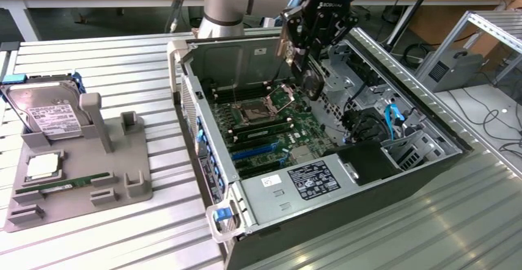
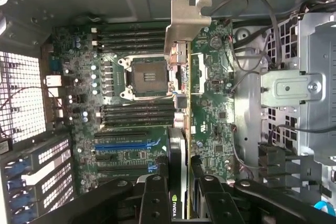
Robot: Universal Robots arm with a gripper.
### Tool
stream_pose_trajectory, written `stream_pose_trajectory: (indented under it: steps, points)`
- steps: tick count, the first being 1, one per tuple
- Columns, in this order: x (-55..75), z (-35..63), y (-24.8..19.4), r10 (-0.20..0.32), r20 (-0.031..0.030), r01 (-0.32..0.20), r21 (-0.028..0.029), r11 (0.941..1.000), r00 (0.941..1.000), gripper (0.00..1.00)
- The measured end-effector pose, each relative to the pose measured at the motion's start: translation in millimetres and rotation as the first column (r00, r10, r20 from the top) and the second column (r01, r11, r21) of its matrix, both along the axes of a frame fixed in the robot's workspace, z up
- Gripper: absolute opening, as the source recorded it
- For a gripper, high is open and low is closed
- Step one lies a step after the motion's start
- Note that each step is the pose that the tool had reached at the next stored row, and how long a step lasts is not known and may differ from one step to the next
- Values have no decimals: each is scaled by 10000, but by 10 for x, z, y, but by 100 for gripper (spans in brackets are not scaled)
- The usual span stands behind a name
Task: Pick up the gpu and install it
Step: 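Pick up the gpu and move the gpu toward the slot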
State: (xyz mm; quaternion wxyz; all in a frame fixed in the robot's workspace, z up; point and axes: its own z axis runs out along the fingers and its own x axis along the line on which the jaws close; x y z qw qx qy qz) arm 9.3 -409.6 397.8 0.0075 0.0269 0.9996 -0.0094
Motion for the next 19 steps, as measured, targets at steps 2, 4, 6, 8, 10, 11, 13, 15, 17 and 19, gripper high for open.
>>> stream_pose_trajectory:
  steps: [2, 4, 6, 8, 10, 11, 13, 15, 17, 19]
  points:
    - [0, -24, -10, 0, 0, 0, 0, 10000, 10000, 27]
    - [0, -48, -21, 1, 0, -1, 0, 10000, 10000, 27]
    - [0, -70, -30, 0, -1, 0, 0, 10000, 10000, 27]
    - [0, -92, -40, 1, 0, -1, 0, 10000, 10000, 27]
    - [0, -144, -52, 0, 0, 0, 0, 10000, 10000, 27]
    - [0, -165, -57, 0, 0, 0, 0, 10000, 10000, 27]
    - [0, -181, -59, 0, 0, 0, -1, 10000, 10000, 27]
    - [0, -197, -59, 0, -1, 0, -1, 10000, 10000, 27]
    - [0, -205, -59, 0, -1, 0, -2, 10000, 10000, 27]
    - [0, -207, -59, 0, -1, 0, -1, 10000, 10000, 27]
